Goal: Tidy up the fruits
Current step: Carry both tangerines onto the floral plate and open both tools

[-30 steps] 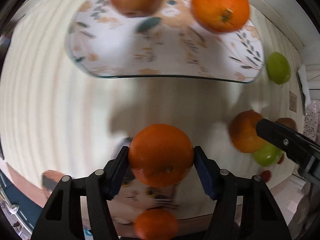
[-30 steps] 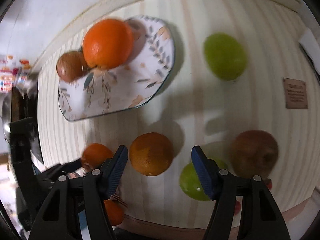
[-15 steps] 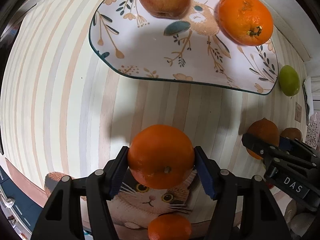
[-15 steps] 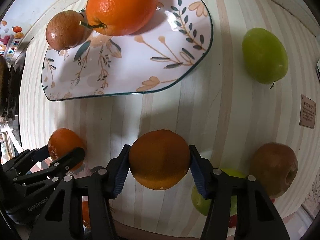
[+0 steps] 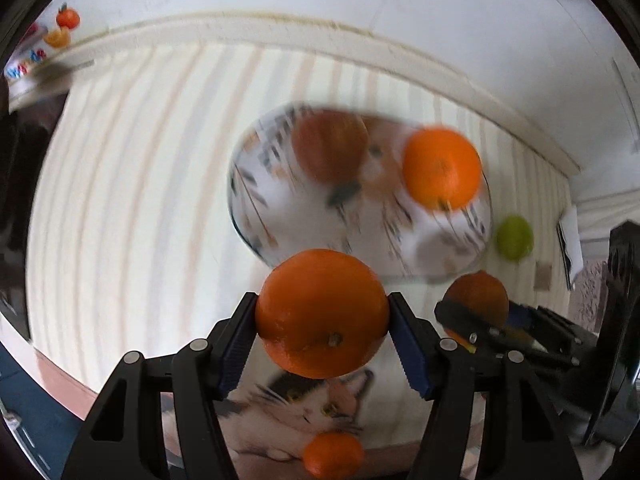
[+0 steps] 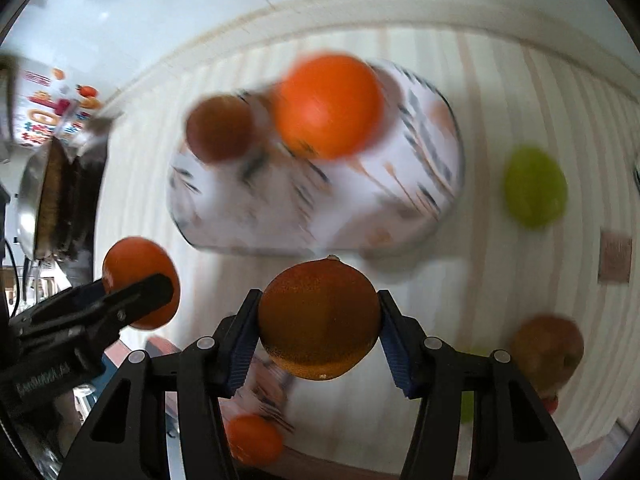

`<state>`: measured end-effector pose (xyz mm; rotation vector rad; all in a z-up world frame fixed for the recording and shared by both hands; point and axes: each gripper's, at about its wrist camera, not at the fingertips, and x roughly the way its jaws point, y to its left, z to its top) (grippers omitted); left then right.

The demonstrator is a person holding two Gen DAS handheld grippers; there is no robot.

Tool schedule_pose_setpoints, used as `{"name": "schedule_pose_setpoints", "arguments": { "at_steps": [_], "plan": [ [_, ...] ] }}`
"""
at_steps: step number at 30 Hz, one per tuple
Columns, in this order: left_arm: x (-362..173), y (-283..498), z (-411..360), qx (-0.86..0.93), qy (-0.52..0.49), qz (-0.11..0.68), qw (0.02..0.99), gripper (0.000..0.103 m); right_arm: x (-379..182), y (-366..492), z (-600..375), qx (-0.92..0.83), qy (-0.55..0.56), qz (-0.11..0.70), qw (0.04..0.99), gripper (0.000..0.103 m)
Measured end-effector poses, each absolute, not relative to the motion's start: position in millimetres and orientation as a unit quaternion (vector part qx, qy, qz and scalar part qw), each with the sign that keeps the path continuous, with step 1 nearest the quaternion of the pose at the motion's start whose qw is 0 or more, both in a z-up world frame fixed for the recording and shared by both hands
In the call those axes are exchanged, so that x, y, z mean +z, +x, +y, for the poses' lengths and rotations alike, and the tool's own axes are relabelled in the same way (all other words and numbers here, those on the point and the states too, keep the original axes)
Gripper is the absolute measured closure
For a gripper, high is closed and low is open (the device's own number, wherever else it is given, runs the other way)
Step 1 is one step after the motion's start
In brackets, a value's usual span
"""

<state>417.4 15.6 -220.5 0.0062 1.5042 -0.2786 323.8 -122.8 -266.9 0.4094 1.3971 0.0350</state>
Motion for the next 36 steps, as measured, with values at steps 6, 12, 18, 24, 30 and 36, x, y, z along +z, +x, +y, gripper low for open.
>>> {"name": "schedule_pose_setpoints", "arguments": {
  "at_steps": [6, 12, 18, 24, 30, 36],
  "plan": [
    [-247, 466, 29, -0.109, 0.004, 0.705, 0.7, 0.041, -279, 366, -101, 0.021, 0.177, 0.639, 0.749, 0.044],
    [-281, 484, 35, -0.1, -0.007, 0.734, 0.672, 0.041, -299, 393, -77, 0.038, 0.171, 0.643, 0.746, 0.044],
    [-298, 489, 32, -0.1, -0.012, 0.747, 0.657, 0.041, -314, 406, -67, 0.046, 0.164, 0.649, 0.741, 0.044],
    [-306, 489, 29, -0.092, -0.003, 0.751, 0.654, 0.041, -322, 414, -64, 0.055, 0.171, 0.653, 0.736, 0.044],
    [-304, 486, 31, -0.093, -0.004, 0.751, 0.654, 0.041, -324, 412, -72, 0.059, 0.18, 0.665, 0.723, 0.04],
    [-284, 484, 38, -0.101, -0.02, 0.734, 0.671, 0.027, -306, 399, -86, 0.047, 0.18, 0.663, 0.725, 0.028]
  ]
}}
